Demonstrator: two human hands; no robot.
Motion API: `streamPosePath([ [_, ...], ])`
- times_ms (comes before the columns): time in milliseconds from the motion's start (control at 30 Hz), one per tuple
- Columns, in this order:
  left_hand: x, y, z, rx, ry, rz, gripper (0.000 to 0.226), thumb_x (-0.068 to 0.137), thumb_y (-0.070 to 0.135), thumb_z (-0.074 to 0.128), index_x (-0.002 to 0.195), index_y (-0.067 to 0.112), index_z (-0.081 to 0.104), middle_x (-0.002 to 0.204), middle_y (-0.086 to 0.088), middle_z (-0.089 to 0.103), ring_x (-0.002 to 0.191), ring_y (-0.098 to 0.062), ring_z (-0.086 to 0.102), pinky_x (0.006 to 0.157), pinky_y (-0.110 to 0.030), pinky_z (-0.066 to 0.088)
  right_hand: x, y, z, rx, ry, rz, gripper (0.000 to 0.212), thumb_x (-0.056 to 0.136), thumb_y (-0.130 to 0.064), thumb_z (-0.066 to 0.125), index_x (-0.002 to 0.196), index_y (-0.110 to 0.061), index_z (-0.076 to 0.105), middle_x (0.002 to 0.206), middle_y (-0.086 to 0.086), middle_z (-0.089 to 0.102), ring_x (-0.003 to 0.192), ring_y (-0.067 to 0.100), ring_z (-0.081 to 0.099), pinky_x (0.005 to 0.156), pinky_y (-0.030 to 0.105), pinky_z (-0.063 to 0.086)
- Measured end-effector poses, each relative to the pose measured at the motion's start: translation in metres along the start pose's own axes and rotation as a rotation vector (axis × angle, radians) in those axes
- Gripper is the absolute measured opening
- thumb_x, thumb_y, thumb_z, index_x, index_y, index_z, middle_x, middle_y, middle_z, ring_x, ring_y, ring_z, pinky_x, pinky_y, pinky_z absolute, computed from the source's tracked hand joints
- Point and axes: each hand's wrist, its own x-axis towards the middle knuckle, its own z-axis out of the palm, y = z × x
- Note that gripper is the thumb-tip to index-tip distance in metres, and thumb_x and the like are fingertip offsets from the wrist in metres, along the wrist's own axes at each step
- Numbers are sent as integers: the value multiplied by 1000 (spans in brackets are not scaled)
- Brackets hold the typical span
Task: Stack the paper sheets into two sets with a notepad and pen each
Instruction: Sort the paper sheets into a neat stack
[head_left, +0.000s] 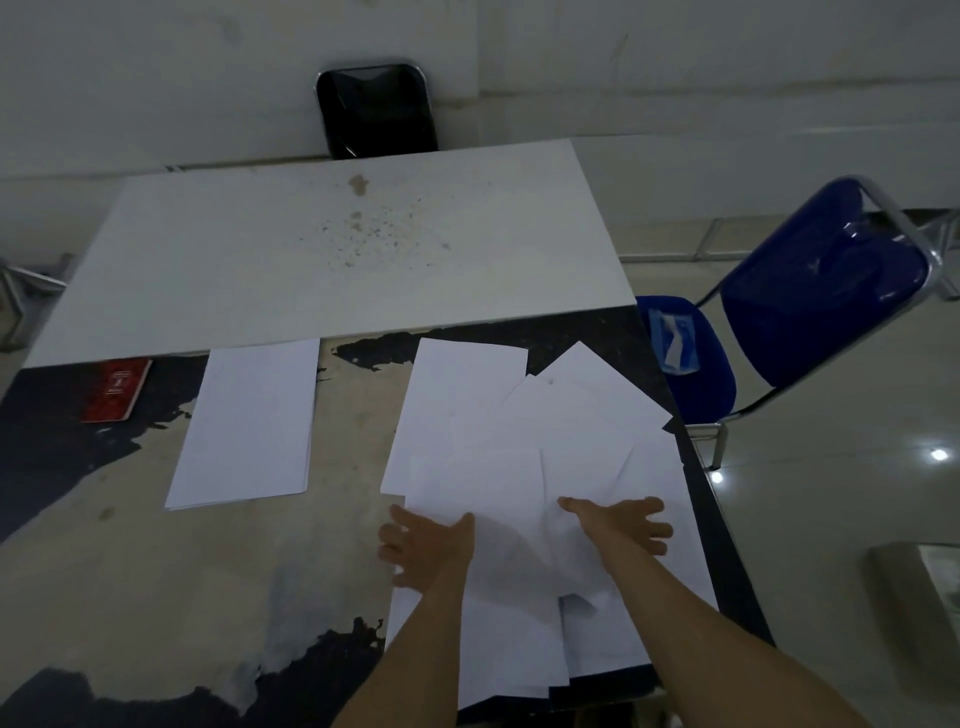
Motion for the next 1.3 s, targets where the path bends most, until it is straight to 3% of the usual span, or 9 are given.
streamPosePath([
  [167,4,4,-3,-78,-68,29,112,70,50,82,149,8,16,154,-20,17,137,-39,33,102,-56,44,-2,3,5,32,-63,-40,149,58,-48,94,155,-6,-11,160,22,6,141,44,30,103,58,41],
  [400,4,12,-4,102,-134,6,85,78,54,68,144,10,37,145,-12,42,135,-31,40,107,-52,34,-3,8,14,177,-189,-86,146,65,-54,88,156,-3,-14,159,22,27,141,41,38,108,54,40],
  [500,3,16,-1,136,-170,65,60,78,50,65,127,16,58,137,-11,43,130,-30,39,103,-49,36,-2,11,12,281,-216,-136,131,58,-42,95,154,0,17,153,21,41,135,37,47,105,47,45],
  [600,0,17,-3,111,-180,146,44,78,47,65,117,27,63,130,-7,43,125,-29,39,98,-45,38,5,16,11,455,-302,-200,85,45,-26,100,119,-2,67,118,15,72,103,31,69,89,40,57],
  [667,0,16,-4,75,-186,169,41,77,47,68,114,30,65,128,-4,46,123,-28,41,98,-45,38,7,15,9,550,-411,-221,61,50,-15,99,105,-4,75,104,12,77,93,31,73,86,43,59],
  [867,13,8,-12,-27,-267,230,35,66,52,75,97,38,66,120,1,58,117,-27,51,98,-50,45,0,0,-3,600,-539,-316,35,74,-6,85,107,-2,73,99,13,78,91,33,74,80,44,60],
  [1100,33,11,-26,-284,-333,354,76,68,46,85,132,18,53,132,-9,58,119,-29,55,101,-47,48,-21,-28,-39,279,-513,-733,19,83,-16,80,97,-25,71,98,-5,76,94,13,71,80,25,56],
  [1200,47,26,-49,-499,-387,385,73,81,40,77,142,16,45,147,-10,45,131,-31,47,108,-44,41,-33,-44,-61,142,-522,-858,25,85,-24,79,105,-28,66,102,-10,72,97,9,67,75,19,53],
  [1300,58,46,-73,-627,-486,380,74,85,59,61,143,16,47,148,-8,44,132,-29,45,102,-38,36,-31,-53,-82,-4,-524,-885,38,81,-37,81,112,-26,62,108,-6,70,100,15,66,73,26,54],
])
